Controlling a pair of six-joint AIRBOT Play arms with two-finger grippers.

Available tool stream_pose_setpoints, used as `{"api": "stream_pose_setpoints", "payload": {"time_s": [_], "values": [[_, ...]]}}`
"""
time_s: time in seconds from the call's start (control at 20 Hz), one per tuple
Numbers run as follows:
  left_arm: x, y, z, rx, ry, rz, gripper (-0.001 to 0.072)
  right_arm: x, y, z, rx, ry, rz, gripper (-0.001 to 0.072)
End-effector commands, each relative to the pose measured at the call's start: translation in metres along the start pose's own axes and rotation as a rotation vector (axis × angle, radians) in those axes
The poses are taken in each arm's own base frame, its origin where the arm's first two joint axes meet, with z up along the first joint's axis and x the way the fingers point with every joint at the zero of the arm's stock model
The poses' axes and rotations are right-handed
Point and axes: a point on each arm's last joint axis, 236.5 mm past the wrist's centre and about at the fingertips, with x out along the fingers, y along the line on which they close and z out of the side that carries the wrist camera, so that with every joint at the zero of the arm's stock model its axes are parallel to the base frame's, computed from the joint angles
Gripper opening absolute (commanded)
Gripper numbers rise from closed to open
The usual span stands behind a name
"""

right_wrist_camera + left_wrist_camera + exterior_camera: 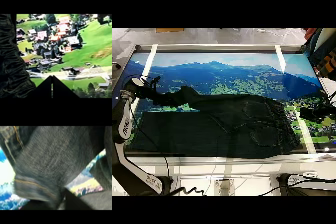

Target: Fold the clothes and pants, and hang the long-sleeved shirts on hangers.

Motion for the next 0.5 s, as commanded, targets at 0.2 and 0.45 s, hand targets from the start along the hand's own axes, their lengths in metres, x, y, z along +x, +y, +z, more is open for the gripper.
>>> {"api": "stream_pose_setpoints", "payload": {"time_s": [0.2,0.45], "values": [[-0.081,-0.019,0.069,0.097,-0.267,0.054,0.0027,0.000,0.000,0.002,0.003,-0.008,-0.001,0.0039],[-0.237,-0.050,0.126,0.209,-0.657,0.156,0.0027,0.000,0.003,0.008,0.016,-0.035,0.012,0.0039]]}}
